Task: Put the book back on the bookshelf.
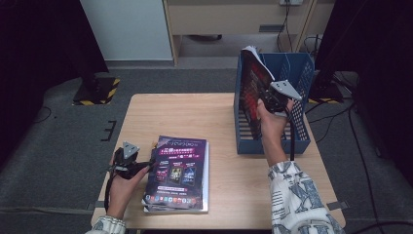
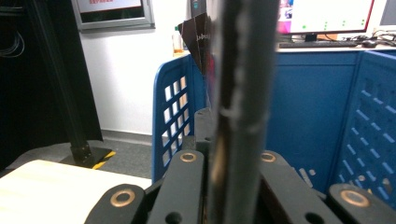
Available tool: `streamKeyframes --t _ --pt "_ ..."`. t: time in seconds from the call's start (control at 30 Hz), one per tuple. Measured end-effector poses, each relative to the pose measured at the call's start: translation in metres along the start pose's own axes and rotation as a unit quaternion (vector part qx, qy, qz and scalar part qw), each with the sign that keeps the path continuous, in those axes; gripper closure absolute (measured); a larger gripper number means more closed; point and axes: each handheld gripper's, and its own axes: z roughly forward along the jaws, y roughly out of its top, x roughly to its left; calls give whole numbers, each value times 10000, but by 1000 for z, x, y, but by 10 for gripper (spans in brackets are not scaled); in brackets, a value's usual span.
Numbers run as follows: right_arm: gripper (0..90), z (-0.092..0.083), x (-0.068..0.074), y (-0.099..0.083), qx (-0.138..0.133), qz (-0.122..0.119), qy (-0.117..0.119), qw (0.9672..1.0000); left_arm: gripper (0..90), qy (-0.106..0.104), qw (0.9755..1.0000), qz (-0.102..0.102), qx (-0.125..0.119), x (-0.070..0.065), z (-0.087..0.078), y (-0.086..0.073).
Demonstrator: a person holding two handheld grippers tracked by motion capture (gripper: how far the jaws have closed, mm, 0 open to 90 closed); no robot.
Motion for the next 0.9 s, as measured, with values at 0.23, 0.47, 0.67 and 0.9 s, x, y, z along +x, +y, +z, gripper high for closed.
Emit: streamKeyframes --t 0.23,0.47,0.67,0.9 --pt "871 -1 5 -3 16 -42 9 10000 95 4 10000 9 -6 0 0 0" --pt "870 -2 7 -8 41 -37 33 10000 95 17 10000 33 -5 0 -1 0" --pt "870 -3 3 -13 114 20 53 9999 95 22 10000 47 6 0 0 1" --pt "870 -2 4 -15 105 -68 -32 9999 95 25 10000 67 15 0 0 1"
